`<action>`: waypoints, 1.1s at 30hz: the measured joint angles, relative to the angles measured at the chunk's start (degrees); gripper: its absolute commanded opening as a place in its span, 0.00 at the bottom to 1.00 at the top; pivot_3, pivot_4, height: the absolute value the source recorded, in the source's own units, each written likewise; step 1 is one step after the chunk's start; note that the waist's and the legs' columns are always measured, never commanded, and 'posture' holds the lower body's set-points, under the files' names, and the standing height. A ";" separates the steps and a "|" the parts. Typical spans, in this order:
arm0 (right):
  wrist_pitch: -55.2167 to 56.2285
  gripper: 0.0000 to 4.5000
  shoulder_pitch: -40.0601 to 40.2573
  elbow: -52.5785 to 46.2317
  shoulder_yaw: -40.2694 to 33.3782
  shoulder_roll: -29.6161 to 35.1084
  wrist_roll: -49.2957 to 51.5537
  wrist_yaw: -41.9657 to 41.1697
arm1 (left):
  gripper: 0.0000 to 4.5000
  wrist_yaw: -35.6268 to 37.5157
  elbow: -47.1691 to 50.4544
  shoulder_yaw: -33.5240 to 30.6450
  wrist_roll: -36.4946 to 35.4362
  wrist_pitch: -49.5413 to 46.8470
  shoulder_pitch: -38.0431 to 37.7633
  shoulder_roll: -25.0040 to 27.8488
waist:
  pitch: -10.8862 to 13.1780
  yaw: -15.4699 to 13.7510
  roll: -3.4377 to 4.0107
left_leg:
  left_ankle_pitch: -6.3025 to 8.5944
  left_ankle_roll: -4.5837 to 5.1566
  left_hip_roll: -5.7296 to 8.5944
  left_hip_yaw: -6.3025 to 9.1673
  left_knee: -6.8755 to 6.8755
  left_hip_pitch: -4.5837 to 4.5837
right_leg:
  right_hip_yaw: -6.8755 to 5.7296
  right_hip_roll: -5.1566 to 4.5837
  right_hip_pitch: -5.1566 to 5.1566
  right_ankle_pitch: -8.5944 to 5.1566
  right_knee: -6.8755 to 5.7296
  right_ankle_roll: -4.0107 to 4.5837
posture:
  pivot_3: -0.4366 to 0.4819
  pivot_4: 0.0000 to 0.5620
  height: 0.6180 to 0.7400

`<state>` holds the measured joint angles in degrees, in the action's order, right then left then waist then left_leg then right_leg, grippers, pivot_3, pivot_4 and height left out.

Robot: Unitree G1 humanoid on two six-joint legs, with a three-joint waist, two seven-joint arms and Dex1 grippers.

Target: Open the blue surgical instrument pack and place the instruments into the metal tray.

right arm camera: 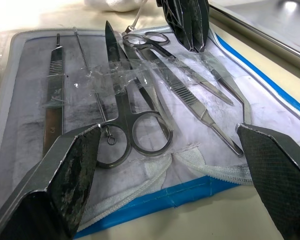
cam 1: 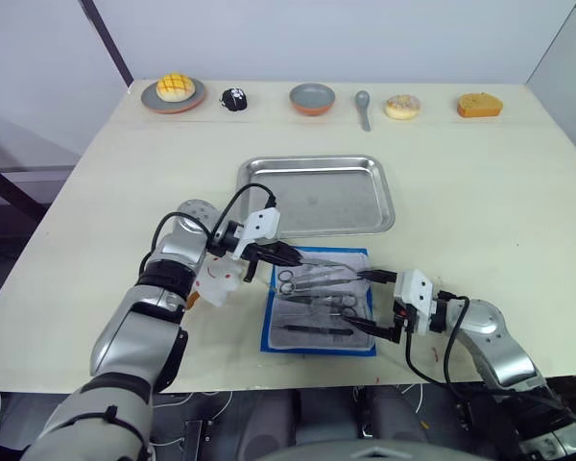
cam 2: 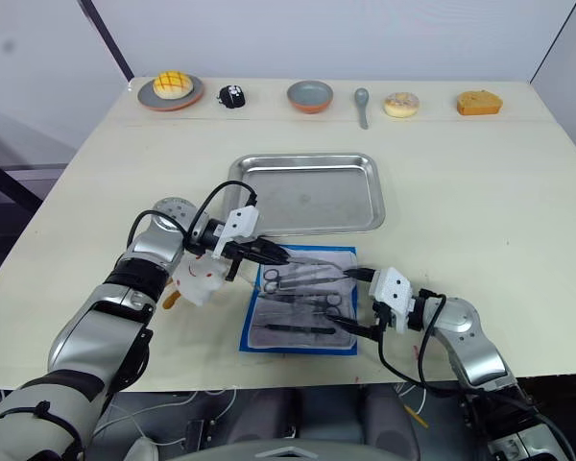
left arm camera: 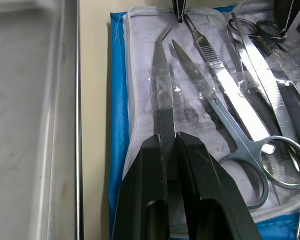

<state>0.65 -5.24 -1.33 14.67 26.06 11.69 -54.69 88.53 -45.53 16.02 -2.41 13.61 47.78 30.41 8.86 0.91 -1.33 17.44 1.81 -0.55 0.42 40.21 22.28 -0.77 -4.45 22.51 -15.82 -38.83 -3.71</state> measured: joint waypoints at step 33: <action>-7.44 1.00 -1.27 -2.18 0.19 0.03 0.27 0.01 | 0.01 1.33 18.36 2.61 1.21 -21.58 -0.77 8.01 | 0.00 0.01 0.00 | 0.05 0.05 0.00 0.07 -0.15 -0.45 | 0.16 0.09 -0.35 -0.02 0.08 0.02 | 0.48 0.27 0.94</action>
<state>-6.79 -6.52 -3.51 14.86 26.09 11.96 -54.68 89.86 -27.17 18.63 -1.19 -7.97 47.01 38.42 8.85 0.93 -1.33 17.49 1.85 -0.56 0.49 40.06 21.83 -0.62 -4.36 22.16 -15.83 -38.75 -3.69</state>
